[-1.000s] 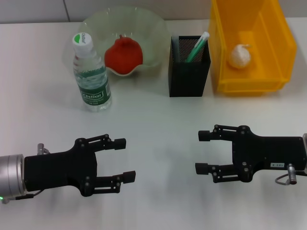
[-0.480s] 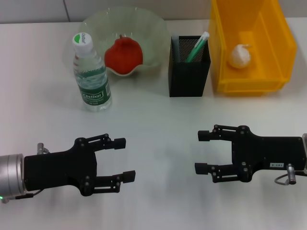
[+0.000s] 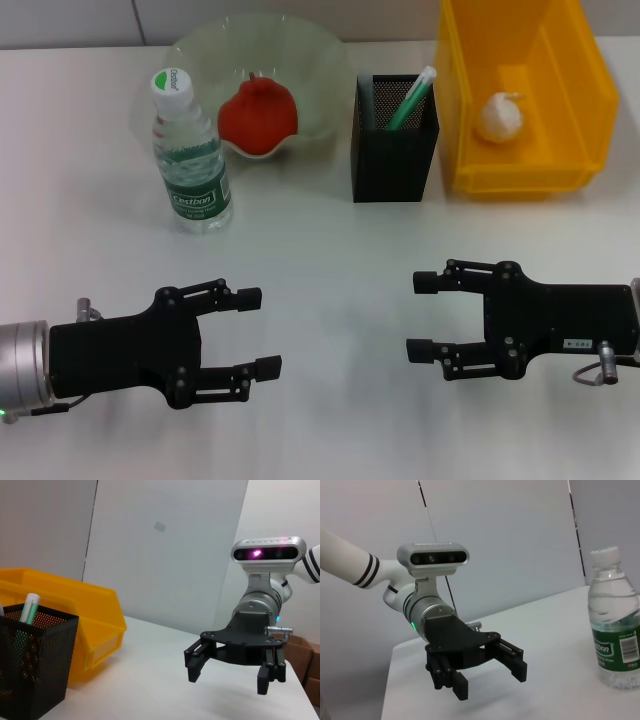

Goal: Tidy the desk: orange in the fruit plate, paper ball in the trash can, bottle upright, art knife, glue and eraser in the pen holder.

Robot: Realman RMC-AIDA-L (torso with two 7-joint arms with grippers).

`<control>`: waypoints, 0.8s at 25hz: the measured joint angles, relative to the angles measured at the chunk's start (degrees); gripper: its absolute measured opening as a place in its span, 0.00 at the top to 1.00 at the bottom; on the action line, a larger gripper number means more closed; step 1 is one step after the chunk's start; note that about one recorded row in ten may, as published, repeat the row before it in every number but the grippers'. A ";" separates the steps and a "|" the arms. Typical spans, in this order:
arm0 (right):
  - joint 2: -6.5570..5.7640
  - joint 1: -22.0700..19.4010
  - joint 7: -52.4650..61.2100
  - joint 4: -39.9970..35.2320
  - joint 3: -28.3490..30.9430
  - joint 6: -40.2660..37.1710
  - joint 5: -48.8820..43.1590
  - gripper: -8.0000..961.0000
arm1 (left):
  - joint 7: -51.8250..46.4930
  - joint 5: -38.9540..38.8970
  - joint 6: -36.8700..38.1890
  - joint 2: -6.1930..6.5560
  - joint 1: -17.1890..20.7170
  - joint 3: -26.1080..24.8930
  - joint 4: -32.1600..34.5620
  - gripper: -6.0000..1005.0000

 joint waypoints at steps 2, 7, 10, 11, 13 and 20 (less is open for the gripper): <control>0.00 0.00 0.00 0.00 0.00 -0.01 0.00 0.15 | -0.03 0.00 0.03 0.03 0.00 0.00 0.00 0.19; 0.00 0.00 0.00 0.00 -0.01 0.00 0.00 0.15 | -0.01 0.00 0.07 0.03 0.00 0.00 -0.04 0.19; 0.00 0.00 0.00 0.00 -0.02 0.09 0.00 0.15 | 0.00 0.00 0.09 0.01 0.00 0.00 -0.04 0.19; 0.00 0.00 0.00 0.00 -0.02 0.09 0.00 0.15 | 0.00 0.00 0.09 0.01 0.00 0.00 -0.04 0.19; 0.00 0.00 0.00 0.00 -0.01 0.09 0.00 0.15 | 0.01 0.00 0.08 0.00 0.00 0.00 -0.03 0.19; 0.00 0.07 0.00 0.00 -0.02 0.05 0.00 0.15 | 0.02 0.00 0.08 -0.02 0.00 -0.03 -0.01 0.19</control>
